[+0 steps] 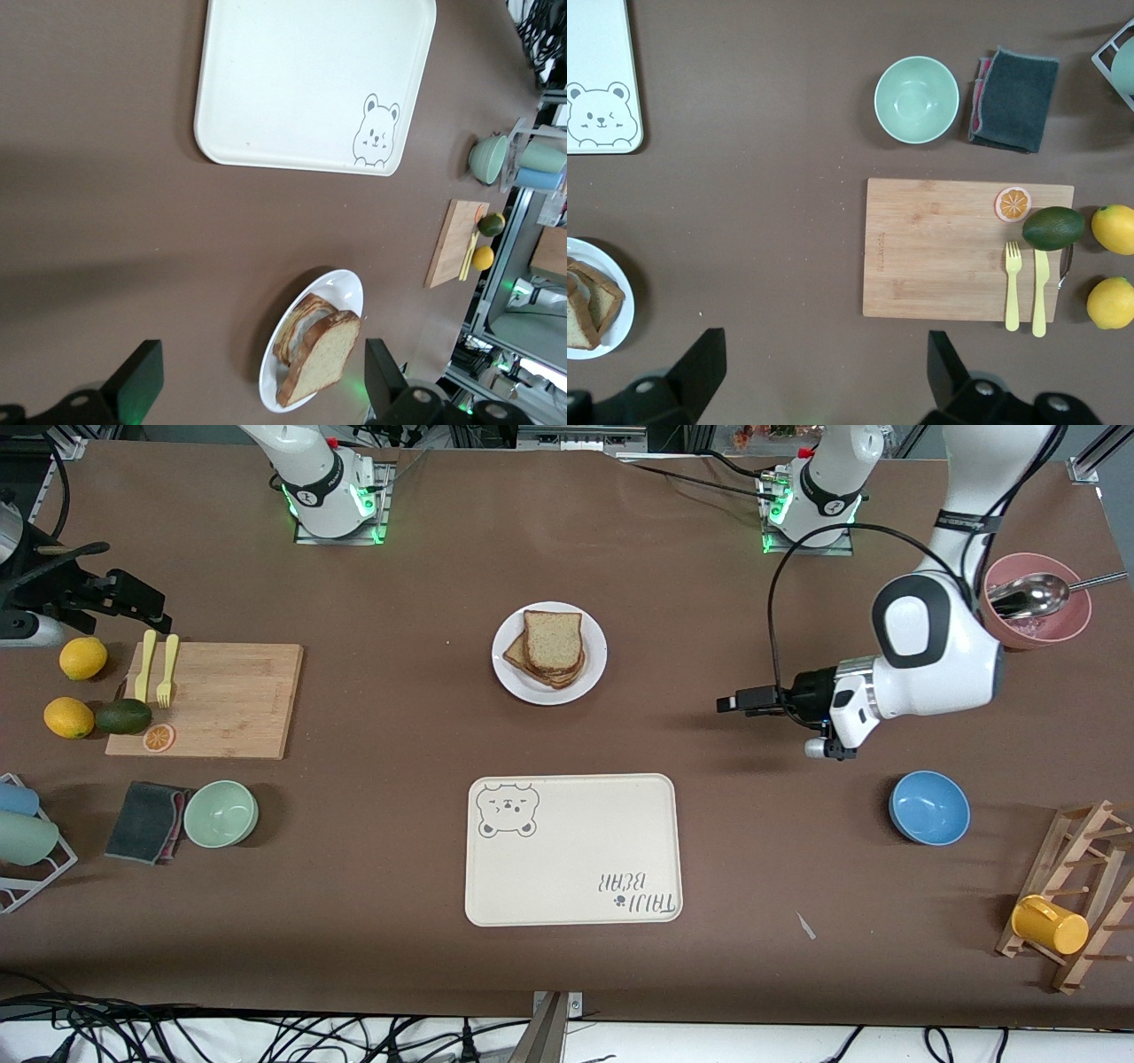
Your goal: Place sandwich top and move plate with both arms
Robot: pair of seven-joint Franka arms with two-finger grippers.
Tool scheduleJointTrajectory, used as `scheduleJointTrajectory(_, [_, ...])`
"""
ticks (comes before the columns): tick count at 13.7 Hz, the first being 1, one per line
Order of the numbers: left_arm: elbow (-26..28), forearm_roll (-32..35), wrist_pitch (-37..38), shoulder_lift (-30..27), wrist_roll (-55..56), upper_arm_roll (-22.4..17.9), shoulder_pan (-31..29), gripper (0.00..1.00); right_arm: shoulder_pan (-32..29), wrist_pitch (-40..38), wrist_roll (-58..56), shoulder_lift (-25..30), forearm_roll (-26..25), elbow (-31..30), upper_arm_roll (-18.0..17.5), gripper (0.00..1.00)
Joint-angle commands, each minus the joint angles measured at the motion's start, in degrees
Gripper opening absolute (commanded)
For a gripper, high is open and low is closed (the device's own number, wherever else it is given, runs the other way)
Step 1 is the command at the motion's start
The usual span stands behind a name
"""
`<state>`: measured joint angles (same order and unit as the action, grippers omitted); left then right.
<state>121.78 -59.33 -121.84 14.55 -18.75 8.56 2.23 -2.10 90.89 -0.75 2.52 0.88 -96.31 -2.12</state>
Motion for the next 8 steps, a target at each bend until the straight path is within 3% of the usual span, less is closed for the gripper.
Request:
scheduleJointTrajectory(1, [3.37, -5.69, -2.52, -1.54, -3.66, 1.45, -0.20, 1.00, -0.45, -1.24, -0.40, -1.03, -0.61, 1.83, -0.60, 1.00])
scheduleJointTrajectory(8, [11.19, -19.84, -16.56, -3.48, -10.07, 11.99, -0.29, 1.00, -0.36, -1.59, -0.30, -1.03, -0.44, 1.92, -0.69, 1.00])
